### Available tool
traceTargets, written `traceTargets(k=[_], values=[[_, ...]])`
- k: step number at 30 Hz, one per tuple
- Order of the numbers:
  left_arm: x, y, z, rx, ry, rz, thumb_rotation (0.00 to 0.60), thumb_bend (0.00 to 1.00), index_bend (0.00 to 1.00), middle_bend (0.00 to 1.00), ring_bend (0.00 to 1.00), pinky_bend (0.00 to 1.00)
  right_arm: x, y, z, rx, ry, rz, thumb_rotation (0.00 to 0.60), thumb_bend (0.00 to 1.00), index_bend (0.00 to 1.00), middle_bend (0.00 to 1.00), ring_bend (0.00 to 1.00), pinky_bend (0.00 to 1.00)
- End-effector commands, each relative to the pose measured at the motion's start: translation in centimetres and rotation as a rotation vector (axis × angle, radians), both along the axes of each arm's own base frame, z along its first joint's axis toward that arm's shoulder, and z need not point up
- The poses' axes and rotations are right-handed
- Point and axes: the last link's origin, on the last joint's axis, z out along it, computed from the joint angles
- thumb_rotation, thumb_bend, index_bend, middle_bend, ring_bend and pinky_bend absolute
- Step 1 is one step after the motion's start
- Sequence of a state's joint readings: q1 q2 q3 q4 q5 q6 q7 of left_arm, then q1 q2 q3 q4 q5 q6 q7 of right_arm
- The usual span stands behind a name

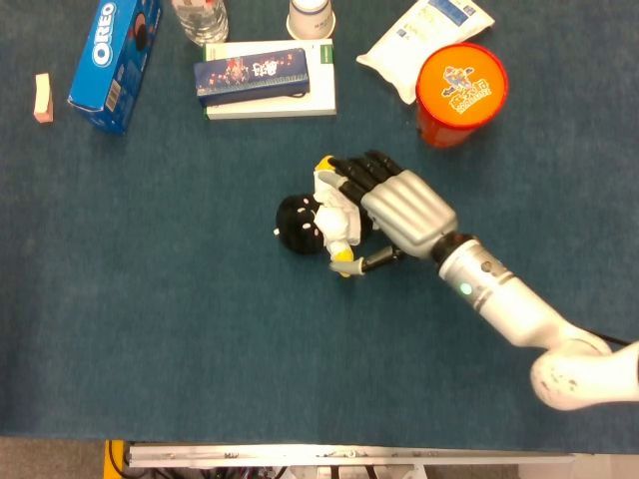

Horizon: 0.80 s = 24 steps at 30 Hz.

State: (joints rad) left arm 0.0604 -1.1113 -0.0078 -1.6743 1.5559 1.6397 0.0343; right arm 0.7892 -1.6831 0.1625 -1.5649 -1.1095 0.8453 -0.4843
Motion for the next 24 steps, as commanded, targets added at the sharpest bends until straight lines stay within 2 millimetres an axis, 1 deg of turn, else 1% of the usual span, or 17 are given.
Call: traceTargets(k=[1,4,9,13,16,20,24], values=[[-0.1,0.0,0.0,0.0,0.0,0.003,0.6,0.25,0.0,0.0,0.0,0.02,0.2,-0.1,-1.3,-0.002,0.033,0.017,0.123,0.0,0.0,0.0,0.0,0.0],[-0.2,-0.1,0.1,0.001,-0.001,0.004,0.6,0.25,0.0,0.0,0.0,0.02,0.3,0.1,-2.5,-0.006,0.064,0.04,0.121,0.0,0.0,0.0,0.0,0.0],[-0.4,-0.1,0.2,0.004,-0.003,0.01,0.6,0.25,0.0,0.0,0.0,0.02,-0.1,0.4,-4.2,-0.009,0.13,0.071,0.124,0.0,0.0,0.0,0.0,0.0],[-0.6,-0.3,0.3,0.008,-0.005,0.016,0.6,0.25,0.0,0.0,0.0,0.02,-0.6,1.1,-4.8,-0.004,0.152,0.084,0.123,0.0,0.0,0.0,0.0,0.0],[-0.6,-0.4,0.3,0.007,-0.004,0.019,0.6,0.25,0.0,0.0,0.0,0.02,-0.9,1.6,-4.7,-0.001,0.146,0.086,0.123,0.0,0.0,0.0,0.0,0.0],[-0.7,-0.4,0.3,0.007,-0.004,0.02,0.6,0.25,0.0,0.0,0.0,0.02,-1.2,2.0,-3.8,-0.008,0.129,0.094,0.123,0.0,0.0,0.0,0.0,0.0],[-0.7,-0.4,0.2,0.003,-0.002,0.018,0.6,0.25,0.0,0.0,0.0,0.02,-0.6,1.9,-2.6,-0.025,0.071,0.087,0.122,0.0,0.0,0.0,0.0,0.0]])
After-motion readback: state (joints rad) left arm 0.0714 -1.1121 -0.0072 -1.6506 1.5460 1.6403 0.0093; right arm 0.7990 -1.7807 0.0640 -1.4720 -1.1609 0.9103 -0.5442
